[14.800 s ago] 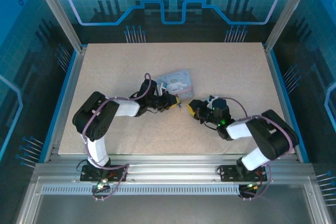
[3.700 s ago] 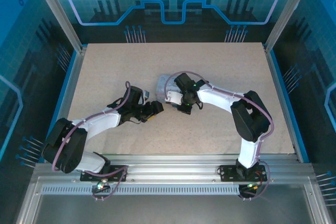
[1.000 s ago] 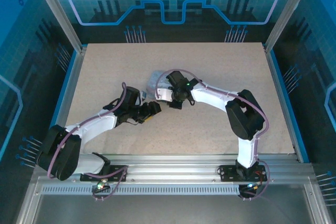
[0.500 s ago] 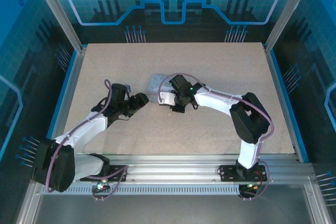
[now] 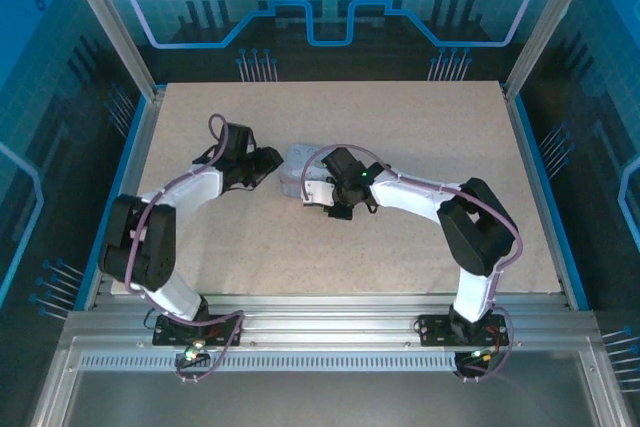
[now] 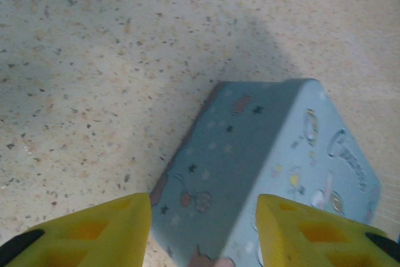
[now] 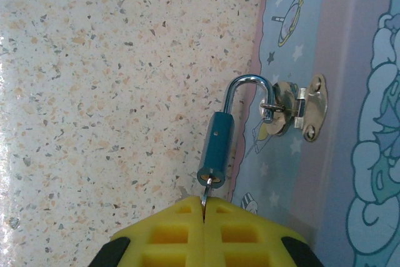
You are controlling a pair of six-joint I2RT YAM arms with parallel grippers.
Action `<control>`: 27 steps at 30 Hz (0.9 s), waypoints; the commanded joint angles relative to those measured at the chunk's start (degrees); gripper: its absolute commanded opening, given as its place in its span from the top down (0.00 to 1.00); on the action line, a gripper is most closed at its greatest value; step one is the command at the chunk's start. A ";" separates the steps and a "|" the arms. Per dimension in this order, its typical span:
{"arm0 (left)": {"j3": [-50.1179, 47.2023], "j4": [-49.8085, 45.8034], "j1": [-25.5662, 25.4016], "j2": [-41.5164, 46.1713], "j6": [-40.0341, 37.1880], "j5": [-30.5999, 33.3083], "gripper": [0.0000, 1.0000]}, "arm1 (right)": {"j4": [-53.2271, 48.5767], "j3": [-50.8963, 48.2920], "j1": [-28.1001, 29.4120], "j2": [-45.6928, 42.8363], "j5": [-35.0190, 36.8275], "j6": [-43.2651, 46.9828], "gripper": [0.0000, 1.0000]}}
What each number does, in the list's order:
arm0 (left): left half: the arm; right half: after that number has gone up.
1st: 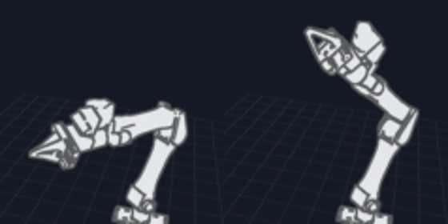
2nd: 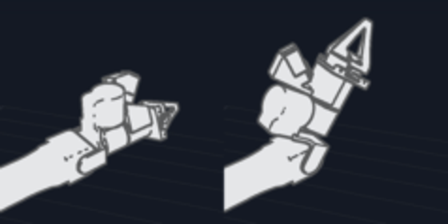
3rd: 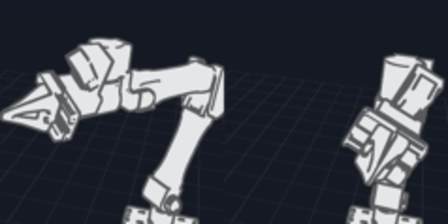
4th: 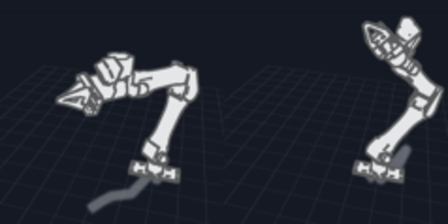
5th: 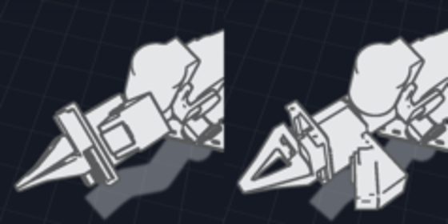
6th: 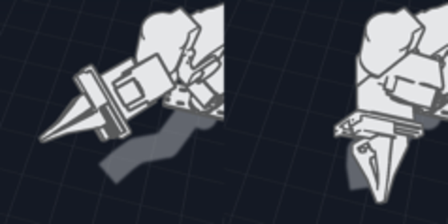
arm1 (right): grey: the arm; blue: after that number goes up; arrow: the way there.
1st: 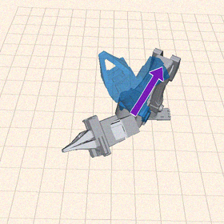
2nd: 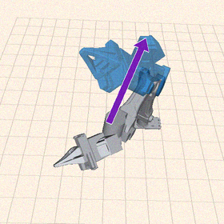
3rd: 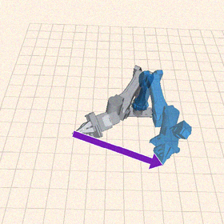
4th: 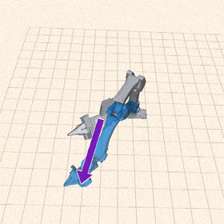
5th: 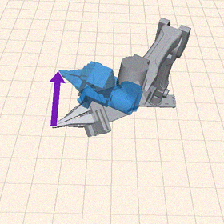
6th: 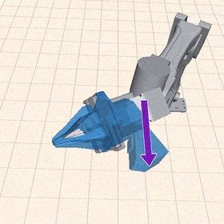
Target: Unlock a padlock with a key
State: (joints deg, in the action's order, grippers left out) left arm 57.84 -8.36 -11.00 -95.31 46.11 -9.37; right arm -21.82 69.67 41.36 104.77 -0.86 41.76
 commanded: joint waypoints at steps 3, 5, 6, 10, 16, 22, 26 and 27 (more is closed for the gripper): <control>1.25 -2.29 0.27 -3.26 -0.84 0.03 0.58 | 0.83 0.19 0.98 -0.93 -0.25 0.12 1.00; 0.78 -1.57 0.20 -3.82 -0.80 -0.39 0.60 | 0.82 0.29 0.93 -0.76 -0.38 0.20 1.00; 0.76 -1.57 0.19 -4.17 -0.84 -0.55 0.60 | 0.86 0.29 0.94 -0.80 -0.46 0.25 1.00; 1.36 -1.31 -0.11 -5.99 -1.12 -1.90 0.64 | 0.86 0.47 1.34 -0.42 -0.42 0.51 1.00; 2.43 -1.22 -1.81 -8.31 -2.10 -3.38 0.66 | 1.35 2.06 1.74 1.49 0.10 2.26 1.00; 2.96 -1.34 -2.54 -9.19 -2.50 -3.65 0.67 | 2.44 4.29 1.72 3.50 1.18 4.18 1.00; 3.24 -1.84 -2.53 -9.11 -3.23 -3.13 0.67 | 3.37 3.24 1.71 2.98 2.14 5.05 1.00; 3.33 -1.99 -2.53 -9.11 -3.30 -3.04 0.67 | 4.00 2.67 1.72 2.65 2.86 5.30 1.00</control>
State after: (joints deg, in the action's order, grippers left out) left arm 60.62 -7.25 -11.73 -103.24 45.87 -10.22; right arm -22.83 71.85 42.11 106.91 1.39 44.91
